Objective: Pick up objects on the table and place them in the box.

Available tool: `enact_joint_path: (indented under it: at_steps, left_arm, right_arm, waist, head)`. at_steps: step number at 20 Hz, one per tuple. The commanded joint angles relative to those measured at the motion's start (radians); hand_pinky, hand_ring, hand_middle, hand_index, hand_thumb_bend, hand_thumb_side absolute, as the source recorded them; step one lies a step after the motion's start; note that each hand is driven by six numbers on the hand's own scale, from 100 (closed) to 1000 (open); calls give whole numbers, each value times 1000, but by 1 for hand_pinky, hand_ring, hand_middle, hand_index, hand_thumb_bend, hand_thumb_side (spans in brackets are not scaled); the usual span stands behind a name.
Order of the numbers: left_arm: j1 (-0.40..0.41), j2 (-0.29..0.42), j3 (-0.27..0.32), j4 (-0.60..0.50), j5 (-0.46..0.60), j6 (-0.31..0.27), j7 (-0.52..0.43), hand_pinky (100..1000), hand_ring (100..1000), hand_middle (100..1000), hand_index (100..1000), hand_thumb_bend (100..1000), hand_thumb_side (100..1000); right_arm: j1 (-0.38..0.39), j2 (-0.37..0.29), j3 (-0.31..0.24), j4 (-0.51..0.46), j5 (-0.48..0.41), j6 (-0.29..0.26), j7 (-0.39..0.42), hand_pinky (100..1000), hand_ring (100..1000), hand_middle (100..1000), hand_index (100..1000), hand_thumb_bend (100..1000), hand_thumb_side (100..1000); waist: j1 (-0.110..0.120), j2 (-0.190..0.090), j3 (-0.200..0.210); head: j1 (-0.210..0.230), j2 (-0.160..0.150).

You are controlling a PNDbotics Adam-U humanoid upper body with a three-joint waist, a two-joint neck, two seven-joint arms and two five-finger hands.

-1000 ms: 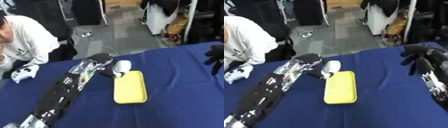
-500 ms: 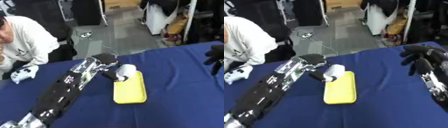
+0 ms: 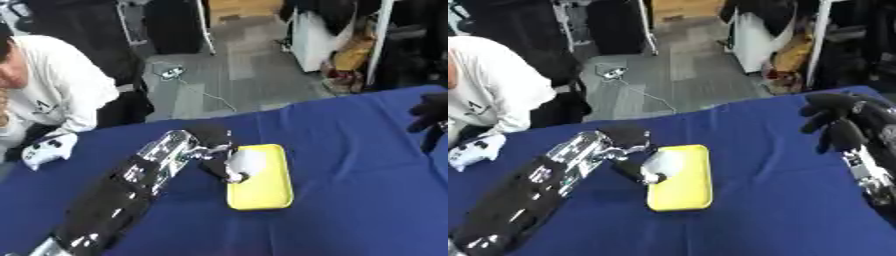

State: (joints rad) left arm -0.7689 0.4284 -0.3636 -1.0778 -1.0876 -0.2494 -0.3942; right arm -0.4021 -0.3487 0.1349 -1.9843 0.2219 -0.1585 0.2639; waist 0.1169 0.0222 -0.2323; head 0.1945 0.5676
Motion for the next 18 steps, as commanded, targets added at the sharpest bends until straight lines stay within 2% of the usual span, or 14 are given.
enact_joint_path:
  at_steps: [1, 5, 7, 12, 13, 14, 15, 16, 17, 18]
  left_arm:
    - [-9, 18, -1, 6, -19, -9, 23, 100, 100, 100, 195, 100, 904]
    - [-1, 6, -7, 22, -24, -26, 32, 100, 100, 100, 213, 100, 895]
    - [2, -2, -9, 32, -11, -36, 40, 100, 100, 100, 246, 100, 862]
    - [0, -34, -9, 53, 21, -62, 94, 100, 100, 100, 234, 100, 885]
    - [-1, -42, -8, 59, 18, -65, 102, 100, 100, 100, 259, 100, 877]
    - [-2, -49, -8, 67, 10, -65, 105, 100, 100, 132, 335, 100, 902]
    - [-3, -53, -9, 80, -6, -62, 97, 239, 349, 391, 524, 112, 1000]
    - [-6, -57, -10, 89, -27, -59, 82, 239, 349, 391, 524, 112, 1000]
    - [-7, -55, -15, 101, -65, -53, 50, 726, 801, 806, 814, 291, 1000]
    - [-8, -58, -14, 107, -107, -48, 16, 819, 885, 880, 858, 328, 1000]
  right_arm:
    - [-24, -10, -1, -16, -2, -2, 1, 382, 580, 660, 829, 100, 904]
    - [-26, -9, 0, -16, -2, -2, 2, 382, 580, 660, 829, 100, 904]
    - [-27, -8, -1, -16, -2, -2, 2, 382, 580, 659, 829, 100, 904]
    - [-30, -5, 0, -16, -4, -3, 3, 382, 580, 659, 829, 100, 904]
    - [-31, -4, 0, -16, -4, -3, 3, 382, 580, 659, 829, 100, 904]
    - [-31, -3, 1, -16, -5, -3, 3, 382, 580, 659, 829, 100, 904]
    - [-32, -3, 1, -16, -5, -3, 4, 382, 580, 659, 829, 100, 904]
    - [-32, -2, 1, -16, -5, -3, 4, 382, 580, 659, 829, 100, 904]
    - [-33, -2, 1, -16, -6, -3, 5, 382, 580, 659, 829, 100, 904]
    - [-33, -2, 1, -16, -6, -3, 5, 382, 580, 659, 829, 100, 904]
  waist:
    - [-6, -11, -1]
    - [-6, -9, -3]
    - [-7, -9, -4]
    - [-8, -7, -8]
    - [-8, -7, -9]
    - [-8, -6, -10]
    - [-8, -6, -11]
    - [-8, -6, -11]
    - [-7, -6, -12]
    - [-7, -6, -12]
  head:
    - [-1, -12]
    - [-1, -11]
    - [-2, -12]
    - [-3, -16]
    - [-3, -17]
    - [-3, -17]
    - [-1, -16]
    - [-1, -16]
    - [1, -15]
    - [1, -14]
